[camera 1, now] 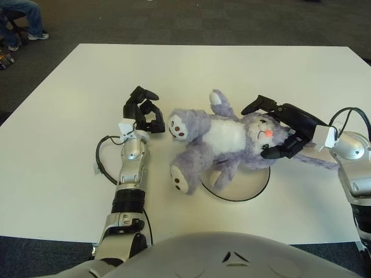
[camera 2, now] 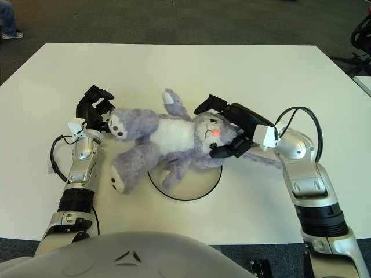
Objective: Put the doll into the plate.
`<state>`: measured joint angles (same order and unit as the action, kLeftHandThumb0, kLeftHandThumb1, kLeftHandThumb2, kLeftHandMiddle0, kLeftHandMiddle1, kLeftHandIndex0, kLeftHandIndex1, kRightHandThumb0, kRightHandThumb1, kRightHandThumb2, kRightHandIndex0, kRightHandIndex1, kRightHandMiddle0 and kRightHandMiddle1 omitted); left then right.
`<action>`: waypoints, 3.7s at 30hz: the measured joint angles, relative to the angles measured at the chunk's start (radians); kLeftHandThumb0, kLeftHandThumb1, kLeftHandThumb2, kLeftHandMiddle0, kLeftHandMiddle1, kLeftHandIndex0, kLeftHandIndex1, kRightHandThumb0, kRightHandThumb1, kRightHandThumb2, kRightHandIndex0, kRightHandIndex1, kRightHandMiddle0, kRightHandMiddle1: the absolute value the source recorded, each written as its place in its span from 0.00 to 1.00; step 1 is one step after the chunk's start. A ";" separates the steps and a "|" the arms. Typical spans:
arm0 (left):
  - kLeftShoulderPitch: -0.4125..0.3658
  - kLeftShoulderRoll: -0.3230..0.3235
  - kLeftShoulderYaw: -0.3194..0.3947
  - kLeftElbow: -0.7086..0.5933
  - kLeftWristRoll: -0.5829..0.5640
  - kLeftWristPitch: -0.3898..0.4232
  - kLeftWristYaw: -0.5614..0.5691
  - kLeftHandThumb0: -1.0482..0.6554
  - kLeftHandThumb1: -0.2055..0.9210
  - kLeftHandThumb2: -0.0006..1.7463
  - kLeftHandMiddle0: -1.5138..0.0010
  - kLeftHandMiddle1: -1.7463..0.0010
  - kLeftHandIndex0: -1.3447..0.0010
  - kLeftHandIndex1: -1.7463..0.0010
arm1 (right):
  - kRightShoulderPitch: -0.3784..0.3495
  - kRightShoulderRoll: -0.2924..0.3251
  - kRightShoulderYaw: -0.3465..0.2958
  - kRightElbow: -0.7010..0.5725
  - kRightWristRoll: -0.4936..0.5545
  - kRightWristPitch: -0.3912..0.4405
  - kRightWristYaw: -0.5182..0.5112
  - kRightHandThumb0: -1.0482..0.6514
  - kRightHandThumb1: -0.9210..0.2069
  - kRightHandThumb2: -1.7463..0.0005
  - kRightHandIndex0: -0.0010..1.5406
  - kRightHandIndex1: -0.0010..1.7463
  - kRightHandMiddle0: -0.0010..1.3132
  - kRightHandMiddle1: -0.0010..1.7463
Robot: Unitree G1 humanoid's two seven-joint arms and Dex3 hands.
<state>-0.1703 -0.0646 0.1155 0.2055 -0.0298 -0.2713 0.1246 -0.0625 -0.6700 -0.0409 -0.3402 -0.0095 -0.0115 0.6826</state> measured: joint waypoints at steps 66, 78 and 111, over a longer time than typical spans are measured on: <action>-0.004 0.000 0.000 0.006 0.000 0.000 0.000 0.61 0.09 1.00 0.38 0.00 0.44 0.07 | 0.006 0.031 -0.074 0.021 -0.100 -0.075 -0.210 0.11 0.19 0.73 0.49 0.92 0.00 0.28; -0.004 0.000 0.000 0.007 0.000 0.000 0.000 0.61 0.09 1.00 0.38 0.00 0.43 0.08 | 0.005 0.024 -0.070 0.085 -0.103 -0.262 -0.203 0.08 0.00 0.80 0.24 0.24 0.00 0.27; -0.004 0.005 -0.001 0.003 0.011 0.036 0.000 0.61 0.11 1.00 0.39 0.00 0.47 0.05 | 0.011 -0.005 -0.065 0.150 -0.022 -0.450 -0.117 0.01 0.00 0.75 0.05 0.00 0.00 0.12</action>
<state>-0.1741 -0.0592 0.1147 0.2082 -0.0191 -0.2351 0.1250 -0.0519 -0.6746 -0.1057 -0.1903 -0.0320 -0.4610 0.5656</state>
